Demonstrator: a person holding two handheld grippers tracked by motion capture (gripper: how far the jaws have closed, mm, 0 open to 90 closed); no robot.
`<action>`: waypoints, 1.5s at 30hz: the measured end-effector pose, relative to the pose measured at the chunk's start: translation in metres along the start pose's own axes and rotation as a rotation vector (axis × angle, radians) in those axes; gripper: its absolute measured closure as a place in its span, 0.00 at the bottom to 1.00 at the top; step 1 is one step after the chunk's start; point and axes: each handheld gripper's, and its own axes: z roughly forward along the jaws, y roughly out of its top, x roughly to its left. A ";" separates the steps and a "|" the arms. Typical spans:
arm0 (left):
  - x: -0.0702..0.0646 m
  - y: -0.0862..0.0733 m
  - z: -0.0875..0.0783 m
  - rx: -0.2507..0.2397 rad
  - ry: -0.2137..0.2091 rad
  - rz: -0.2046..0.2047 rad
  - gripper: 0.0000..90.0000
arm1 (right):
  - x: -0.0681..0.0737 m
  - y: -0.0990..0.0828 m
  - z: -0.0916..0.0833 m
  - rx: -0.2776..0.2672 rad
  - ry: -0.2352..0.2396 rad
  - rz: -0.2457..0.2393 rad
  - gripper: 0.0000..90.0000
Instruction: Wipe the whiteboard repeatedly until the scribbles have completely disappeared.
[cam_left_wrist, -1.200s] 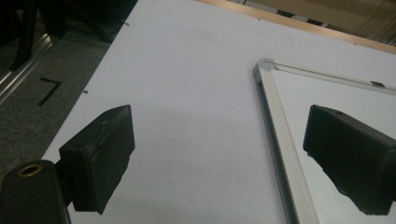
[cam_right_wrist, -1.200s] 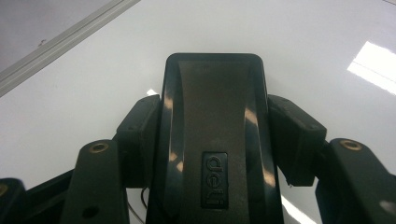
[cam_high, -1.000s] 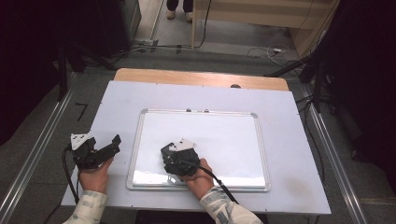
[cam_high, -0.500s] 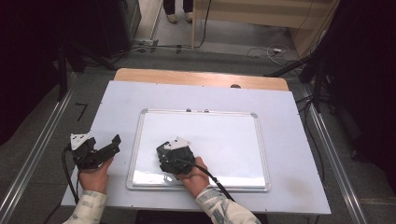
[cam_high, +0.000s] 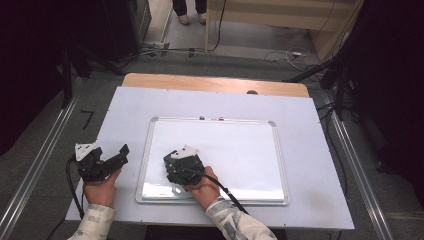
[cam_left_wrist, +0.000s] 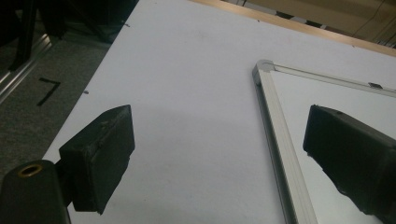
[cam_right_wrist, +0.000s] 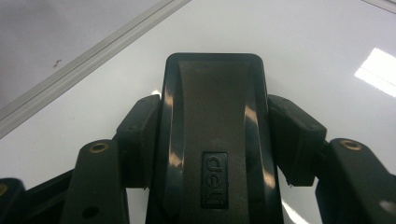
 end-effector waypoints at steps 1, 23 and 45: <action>0.000 0.000 0.000 -0.001 0.000 0.000 0.11 | 0.000 0.001 0.001 0.000 0.002 -0.005 0.43; 0.001 0.000 -0.001 -0.004 -0.004 -0.004 0.11 | 0.010 0.013 0.013 0.001 0.014 -0.013 0.43; 0.004 -0.001 -0.003 -0.005 0.012 -0.010 0.11 | 0.007 0.007 0.006 0.003 0.030 -0.038 0.43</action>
